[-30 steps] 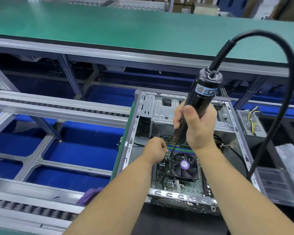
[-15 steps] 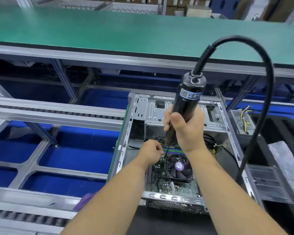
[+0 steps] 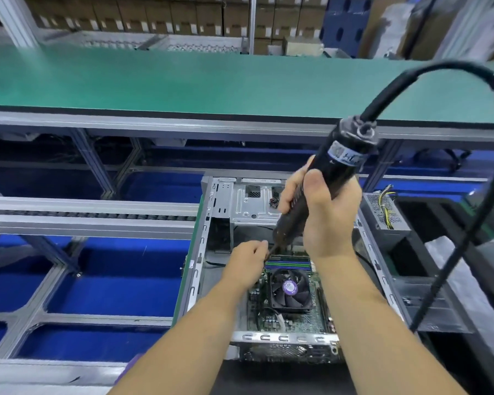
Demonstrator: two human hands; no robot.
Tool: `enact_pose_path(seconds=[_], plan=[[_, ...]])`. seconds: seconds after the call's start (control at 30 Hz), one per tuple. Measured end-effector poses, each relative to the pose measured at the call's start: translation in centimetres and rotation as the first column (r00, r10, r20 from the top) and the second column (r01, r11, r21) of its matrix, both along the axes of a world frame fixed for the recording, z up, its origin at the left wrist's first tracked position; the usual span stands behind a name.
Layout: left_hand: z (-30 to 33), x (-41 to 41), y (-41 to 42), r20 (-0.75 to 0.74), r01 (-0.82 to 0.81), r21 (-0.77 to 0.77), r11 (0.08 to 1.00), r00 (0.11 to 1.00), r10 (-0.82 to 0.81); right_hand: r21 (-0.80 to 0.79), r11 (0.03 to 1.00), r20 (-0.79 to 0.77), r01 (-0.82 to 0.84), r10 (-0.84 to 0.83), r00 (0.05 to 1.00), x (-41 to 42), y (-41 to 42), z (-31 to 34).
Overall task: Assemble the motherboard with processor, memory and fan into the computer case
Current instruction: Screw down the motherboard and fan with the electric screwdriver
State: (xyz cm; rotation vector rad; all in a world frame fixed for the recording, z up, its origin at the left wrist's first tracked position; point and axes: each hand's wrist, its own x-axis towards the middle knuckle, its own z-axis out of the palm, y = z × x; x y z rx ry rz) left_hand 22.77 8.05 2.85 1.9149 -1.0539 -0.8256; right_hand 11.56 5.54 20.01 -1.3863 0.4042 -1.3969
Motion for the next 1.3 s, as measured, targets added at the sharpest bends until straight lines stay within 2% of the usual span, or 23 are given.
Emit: enact_pose_path(seconds=[0.07,0.17,0.27,0.37,0.43,0.53,0.63,0.7,0.9,1.07,1.2,1.3], plan=[[0.9,-0.5,0.1,-0.132,-0.037,-0.106,0.994,0.991,0.023,0.007,0.999,0.005,0.050,-0.050,0.999,0.3,-0.5,1.4],[2.5,-1.4,0.3,-0.264,-0.031,-0.262,0.964,0.964,-0.041,0.154,0.983,0.025,0.098,-0.103,0.994,0.4,-1.5,1.5],[3.3,-2.1,0.3,-0.200,0.009,-0.325,0.946,0.977,-0.078,0.293,0.944,0.033,0.150,-0.167,0.985,-0.1,-2.3,0.4],[3.4,-2.1,0.2,-0.082,-0.012,-0.330,0.944,0.997,-0.016,0.344,0.919,0.039,0.194,-0.221,0.975,-1.0,-3.0,-0.4],[3.0,-1.9,0.1,-0.024,-0.034,-0.294,0.955,0.999,0.028,0.358,0.908,0.048,0.219,-0.252,0.967,-1.7,-3.4,-0.6],[2.2,-1.3,-0.2,0.188,0.012,-0.093,0.996,0.982,0.006,0.375,0.887,0.067,0.268,-0.314,0.947,-3.2,-3.9,-0.7],[0.7,-0.6,-0.2,0.237,0.052,0.121,0.991,0.968,-0.079,0.392,0.868,0.087,0.306,-0.366,0.926,-4.6,-4.3,-0.6],[0.0,-0.4,-0.2,0.232,0.087,0.211,0.974,0.963,-0.137,0.414,0.859,0.104,0.301,-0.373,0.922,-5.1,-4.5,-0.6],[-1.0,0.8,-0.3,0.195,0.006,0.291,0.957,0.979,-0.065,0.426,0.852,0.075,0.305,-0.369,0.926,-5.3,-4.6,-1.2],[-1.6,0.9,0.1,0.145,0.063,0.379,0.923,0.981,-0.126,0.419,0.857,0.047,0.299,-0.349,0.936,-4.8,-4.5,-1.6],[-1.5,0.7,0.3,0.161,0.065,0.353,0.933,0.978,-0.129,0.425,0.862,0.059,0.276,-0.330,0.942,-4.5,-4.9,-1.8],[-1.4,1.8,-0.2,0.129,-0.054,0.270,0.961,0.991,0.019,0.423,0.873,0.081,0.242,-0.303,0.950,-4.4,-5.7,-1.6]])
